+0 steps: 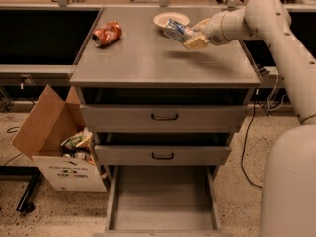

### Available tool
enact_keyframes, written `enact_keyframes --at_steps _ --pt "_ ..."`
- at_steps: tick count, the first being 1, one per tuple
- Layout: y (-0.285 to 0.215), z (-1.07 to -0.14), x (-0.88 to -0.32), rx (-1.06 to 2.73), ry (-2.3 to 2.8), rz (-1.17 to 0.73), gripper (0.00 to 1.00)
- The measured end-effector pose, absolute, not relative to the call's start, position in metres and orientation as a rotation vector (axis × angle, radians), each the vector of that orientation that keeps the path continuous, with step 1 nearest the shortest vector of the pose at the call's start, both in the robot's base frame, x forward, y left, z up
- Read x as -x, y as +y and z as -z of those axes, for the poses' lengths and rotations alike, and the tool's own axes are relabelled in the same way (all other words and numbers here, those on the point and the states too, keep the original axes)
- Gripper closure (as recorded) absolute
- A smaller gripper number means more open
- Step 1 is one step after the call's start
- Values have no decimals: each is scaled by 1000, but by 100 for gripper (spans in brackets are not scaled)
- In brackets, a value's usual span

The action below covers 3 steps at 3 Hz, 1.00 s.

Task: Pick redbull can from bottom drawer and place on counter

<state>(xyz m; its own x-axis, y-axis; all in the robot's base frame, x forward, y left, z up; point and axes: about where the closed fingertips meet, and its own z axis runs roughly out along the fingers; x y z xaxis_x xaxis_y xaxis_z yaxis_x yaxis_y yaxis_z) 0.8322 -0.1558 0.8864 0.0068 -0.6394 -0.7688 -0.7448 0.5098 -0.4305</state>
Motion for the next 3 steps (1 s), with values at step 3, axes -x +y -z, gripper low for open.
enact_keyframes --at_steps 3 --pt "-155 -876 -852 1155 1751 -190 0"
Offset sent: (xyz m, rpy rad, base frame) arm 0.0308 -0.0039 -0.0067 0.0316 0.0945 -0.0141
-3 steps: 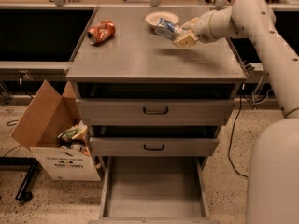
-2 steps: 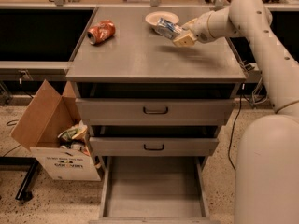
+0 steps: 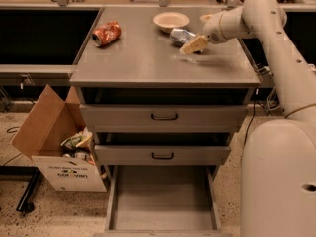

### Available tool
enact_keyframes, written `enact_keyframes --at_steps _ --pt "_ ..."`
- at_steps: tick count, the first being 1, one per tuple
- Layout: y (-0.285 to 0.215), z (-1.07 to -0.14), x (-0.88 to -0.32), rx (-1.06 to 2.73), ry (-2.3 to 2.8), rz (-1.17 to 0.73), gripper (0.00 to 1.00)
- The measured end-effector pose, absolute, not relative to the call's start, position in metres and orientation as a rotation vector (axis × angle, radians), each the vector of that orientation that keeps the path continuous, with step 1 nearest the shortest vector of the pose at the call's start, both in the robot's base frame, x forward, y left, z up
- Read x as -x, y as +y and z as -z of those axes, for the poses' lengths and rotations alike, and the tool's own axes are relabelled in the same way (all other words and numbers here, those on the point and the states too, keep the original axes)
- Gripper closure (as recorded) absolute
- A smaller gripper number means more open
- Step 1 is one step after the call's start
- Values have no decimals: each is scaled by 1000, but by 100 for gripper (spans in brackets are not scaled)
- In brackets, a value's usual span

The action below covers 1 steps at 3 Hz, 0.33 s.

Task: Pick redbull can from bottom drawer and place on counter

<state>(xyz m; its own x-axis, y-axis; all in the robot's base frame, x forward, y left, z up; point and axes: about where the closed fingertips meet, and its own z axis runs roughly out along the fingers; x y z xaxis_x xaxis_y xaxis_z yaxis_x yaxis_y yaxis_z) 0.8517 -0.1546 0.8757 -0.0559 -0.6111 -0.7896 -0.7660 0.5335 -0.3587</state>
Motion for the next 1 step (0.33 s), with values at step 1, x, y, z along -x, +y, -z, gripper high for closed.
enact_keyframes --at_steps 1 --pt "-155 -876 -852 1153 1751 -189 0"
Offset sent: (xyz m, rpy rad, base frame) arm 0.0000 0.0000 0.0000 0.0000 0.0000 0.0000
